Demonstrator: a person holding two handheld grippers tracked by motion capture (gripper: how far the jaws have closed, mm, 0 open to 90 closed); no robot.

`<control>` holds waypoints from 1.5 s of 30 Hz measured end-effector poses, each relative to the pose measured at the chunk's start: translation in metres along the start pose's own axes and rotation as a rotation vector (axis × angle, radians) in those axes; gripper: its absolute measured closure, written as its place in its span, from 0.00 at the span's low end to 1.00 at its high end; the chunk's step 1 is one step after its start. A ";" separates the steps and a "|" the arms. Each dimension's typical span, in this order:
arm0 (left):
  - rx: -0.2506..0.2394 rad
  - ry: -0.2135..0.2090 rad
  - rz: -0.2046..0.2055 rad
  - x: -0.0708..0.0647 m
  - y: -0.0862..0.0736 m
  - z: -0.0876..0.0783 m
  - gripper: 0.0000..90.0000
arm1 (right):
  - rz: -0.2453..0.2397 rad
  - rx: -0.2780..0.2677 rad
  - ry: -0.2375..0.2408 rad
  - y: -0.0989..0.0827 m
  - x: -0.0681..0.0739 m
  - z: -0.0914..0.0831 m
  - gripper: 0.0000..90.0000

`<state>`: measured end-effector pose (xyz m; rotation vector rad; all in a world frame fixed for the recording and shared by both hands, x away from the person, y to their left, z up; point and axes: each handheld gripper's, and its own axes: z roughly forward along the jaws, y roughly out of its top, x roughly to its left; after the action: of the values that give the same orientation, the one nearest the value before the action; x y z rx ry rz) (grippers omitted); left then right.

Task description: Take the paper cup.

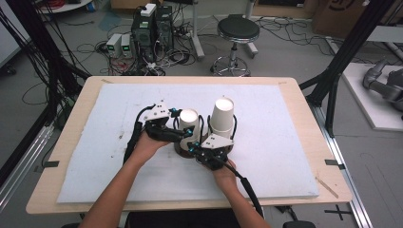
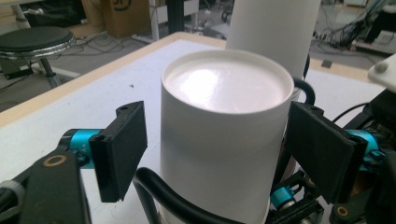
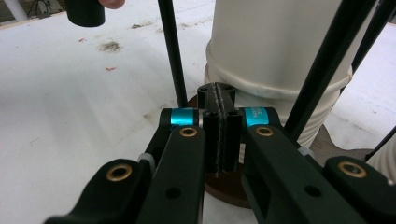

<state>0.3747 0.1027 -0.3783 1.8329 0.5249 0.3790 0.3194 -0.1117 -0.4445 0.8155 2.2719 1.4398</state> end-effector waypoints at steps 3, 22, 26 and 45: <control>-0.004 -0.002 -0.007 0.001 0.000 0.000 0.26 | -0.001 -0.001 0.001 0.000 0.000 0.000 1.00; -0.055 -0.012 0.015 0.002 0.007 -0.006 0.36 | 0.003 -0.002 0.004 0.000 -0.001 0.001 1.00; -0.111 -0.005 0.003 0.002 0.015 -0.013 0.38 | 0.004 -0.002 0.005 0.000 -0.001 0.001 1.00; -0.204 0.002 0.002 0.001 0.047 -0.034 0.39 | -0.008 -0.008 0.014 0.002 -0.004 -0.002 1.00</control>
<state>0.3659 0.1182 -0.3235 1.6367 0.4677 0.4203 0.3218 -0.1149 -0.4417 0.7961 2.2755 1.4543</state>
